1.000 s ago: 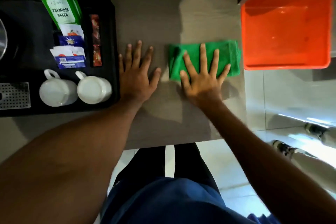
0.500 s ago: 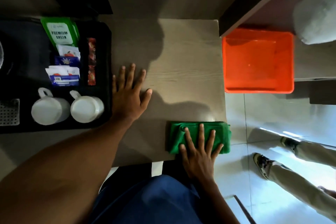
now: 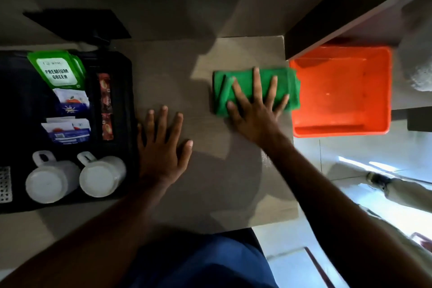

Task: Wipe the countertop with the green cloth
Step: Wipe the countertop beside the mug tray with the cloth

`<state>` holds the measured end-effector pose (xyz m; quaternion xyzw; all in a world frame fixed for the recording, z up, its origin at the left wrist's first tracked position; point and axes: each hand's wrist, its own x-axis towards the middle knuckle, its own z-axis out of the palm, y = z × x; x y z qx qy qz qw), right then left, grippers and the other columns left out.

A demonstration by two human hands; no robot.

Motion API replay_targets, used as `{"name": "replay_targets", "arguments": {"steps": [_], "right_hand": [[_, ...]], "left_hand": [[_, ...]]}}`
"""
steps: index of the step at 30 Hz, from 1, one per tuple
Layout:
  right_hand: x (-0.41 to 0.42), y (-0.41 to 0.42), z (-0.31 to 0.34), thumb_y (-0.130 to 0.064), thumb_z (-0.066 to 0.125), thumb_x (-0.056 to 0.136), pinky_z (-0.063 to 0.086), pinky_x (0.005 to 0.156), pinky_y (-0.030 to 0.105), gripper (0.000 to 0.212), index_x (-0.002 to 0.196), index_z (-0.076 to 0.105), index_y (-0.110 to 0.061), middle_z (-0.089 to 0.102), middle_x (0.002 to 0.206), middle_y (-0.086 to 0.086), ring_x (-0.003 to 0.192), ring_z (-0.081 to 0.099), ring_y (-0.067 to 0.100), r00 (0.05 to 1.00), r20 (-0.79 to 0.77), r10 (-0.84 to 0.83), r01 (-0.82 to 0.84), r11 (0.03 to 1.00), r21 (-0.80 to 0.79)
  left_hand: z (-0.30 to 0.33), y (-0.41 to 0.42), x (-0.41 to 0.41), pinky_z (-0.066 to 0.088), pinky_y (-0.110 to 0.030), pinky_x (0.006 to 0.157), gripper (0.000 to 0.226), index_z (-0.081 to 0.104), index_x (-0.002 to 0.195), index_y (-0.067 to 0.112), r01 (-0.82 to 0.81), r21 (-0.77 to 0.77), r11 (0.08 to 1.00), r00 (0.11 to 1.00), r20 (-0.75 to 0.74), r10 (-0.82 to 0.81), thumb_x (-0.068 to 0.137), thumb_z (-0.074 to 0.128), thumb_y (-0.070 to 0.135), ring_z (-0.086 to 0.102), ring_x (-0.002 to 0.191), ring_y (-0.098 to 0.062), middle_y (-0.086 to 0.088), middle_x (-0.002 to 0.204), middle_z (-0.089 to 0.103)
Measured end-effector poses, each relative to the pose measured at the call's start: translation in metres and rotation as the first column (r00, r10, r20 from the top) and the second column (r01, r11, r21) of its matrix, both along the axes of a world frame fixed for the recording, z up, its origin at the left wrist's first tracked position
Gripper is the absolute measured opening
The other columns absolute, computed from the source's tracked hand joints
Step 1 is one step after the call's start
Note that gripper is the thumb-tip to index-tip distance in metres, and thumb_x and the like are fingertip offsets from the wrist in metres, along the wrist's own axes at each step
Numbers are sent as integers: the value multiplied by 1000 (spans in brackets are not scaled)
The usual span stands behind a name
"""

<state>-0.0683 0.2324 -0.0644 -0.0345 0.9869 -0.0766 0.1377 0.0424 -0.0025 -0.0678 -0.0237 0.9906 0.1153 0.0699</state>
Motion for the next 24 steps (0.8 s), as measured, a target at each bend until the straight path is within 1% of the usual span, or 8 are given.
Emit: {"name": "replay_targets", "arguments": {"steps": [5, 8, 11, 16, 18, 20, 21, 24], "right_hand": [[-63, 4, -7, -73, 27, 93, -3, 106, 80, 58, 148, 15, -59, 7, 169, -3, 152, 0, 45, 999, -25, 27, -27, 1000, 0], [-51, 1, -4, -71, 27, 94, -1, 108, 79, 59, 150, 17, -56, 9, 169, -2, 152, 1, 44, 999, -51, -4, 3, 1000, -19], [1, -7, 3, -67, 32, 94, 7, 109, 79, 61, 152, 22, -51, 14, 168, 3, 152, 6, 44, 996, -82, -47, 47, 999, -5], [204, 19, 21, -64, 30, 96, 11, 108, 81, 64, 155, 6, -52, -8, 169, 1, 152, -7, 44, 981, 167, -100, 104, 995, -15], [275, 32, 32, -64, 30, 95, 18, 104, 83, 64, 154, 10, -51, -13, 168, 2, 151, -4, 46, 960, 255, -116, 111, 993, 33], [293, 33, 36, -67, 26, 94, 20, 101, 84, 63, 153, 18, -46, -4, 168, 9, 148, 0, 52, 925, 354, -140, 126, 990, 61], [290, 29, 37, -68, 20, 94, 16, 102, 85, 63, 152, 16, -45, -1, 166, 12, 148, -3, 54, 908, 384, -166, 152, 986, 68], [277, 19, 44, -68, 22, 92, 1, 108, 81, 65, 152, 3, -50, -10, 166, 11, 147, -21, 48, 876, 426, -226, 220, 973, 62]], "left_hand": [[-2, -2, 0, 10, -58, 123, 71, 28, 158, 28, 1, 4, 1000, 1000, -2, -1, 94, 41, 57, 13, 156, -40, -12, 169, 19], [0, -2, 0, 10, -58, 122, 71, 31, 157, 26, 7, -1, 1000, 1000, 0, -7, 94, 43, 56, 14, 155, -40, -13, 169, 21], [4, -1, -1, 11, -58, 123, 70, 32, 157, 26, 7, -1, 1000, 1000, 9, -7, 95, 41, 56, 15, 155, -40, -13, 169, 21], [7, 0, 0, 14, -59, 123, 69, 33, 157, 26, 10, -14, 1000, 1000, 2, -10, 95, 42, 54, 15, 156, -40, -12, 169, 21], [6, 0, 0, 14, -60, 122, 70, 33, 157, 26, 2, -11, 1000, 1000, 3, -2, 94, 42, 55, 15, 156, -40, -13, 169, 21], [4, 0, 0, 14, -60, 122, 70, 32, 157, 26, -2, -13, 1000, 1000, 4, 2, 94, 40, 56, 15, 156, -40, -13, 169, 21], [4, 0, 0, 13, -60, 122, 70, 32, 157, 26, -2, -17, 1000, 1000, 5, 2, 94, 40, 56, 15, 156, -40, -13, 169, 21], [4, 0, 1, 13, -60, 122, 70, 32, 157, 26, -3, -18, 1000, 1000, 1, 3, 95, 41, 55, 15, 156, -40, -13, 169, 21]]}}
